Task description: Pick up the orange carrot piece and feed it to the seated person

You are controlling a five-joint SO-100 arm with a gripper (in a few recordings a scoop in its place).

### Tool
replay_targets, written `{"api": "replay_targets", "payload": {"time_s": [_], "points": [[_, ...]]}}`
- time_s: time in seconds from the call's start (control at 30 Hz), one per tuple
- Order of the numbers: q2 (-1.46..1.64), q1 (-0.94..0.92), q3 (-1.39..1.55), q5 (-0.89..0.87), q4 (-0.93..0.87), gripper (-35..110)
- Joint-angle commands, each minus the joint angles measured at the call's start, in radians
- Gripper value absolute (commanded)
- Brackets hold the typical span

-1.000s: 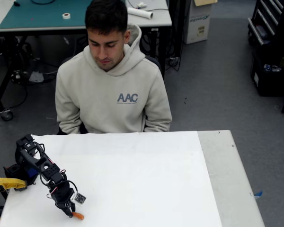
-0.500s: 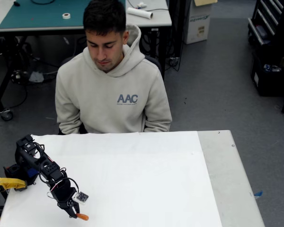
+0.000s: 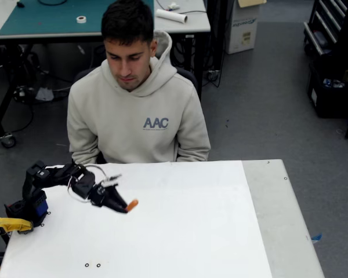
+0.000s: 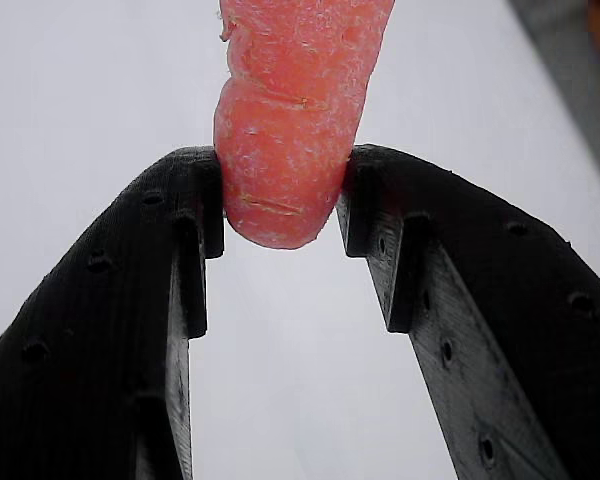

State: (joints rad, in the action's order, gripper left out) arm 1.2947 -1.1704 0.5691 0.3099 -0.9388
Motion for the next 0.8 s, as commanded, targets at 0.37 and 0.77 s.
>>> {"api": "replay_targets", "payload": {"time_s": [0.37,0.77], "points": [[0.025,0.502,-0.483,0.232,0.011,-3],[-0.057,0.815,-0.515,0.750,0.011,-3]]}}
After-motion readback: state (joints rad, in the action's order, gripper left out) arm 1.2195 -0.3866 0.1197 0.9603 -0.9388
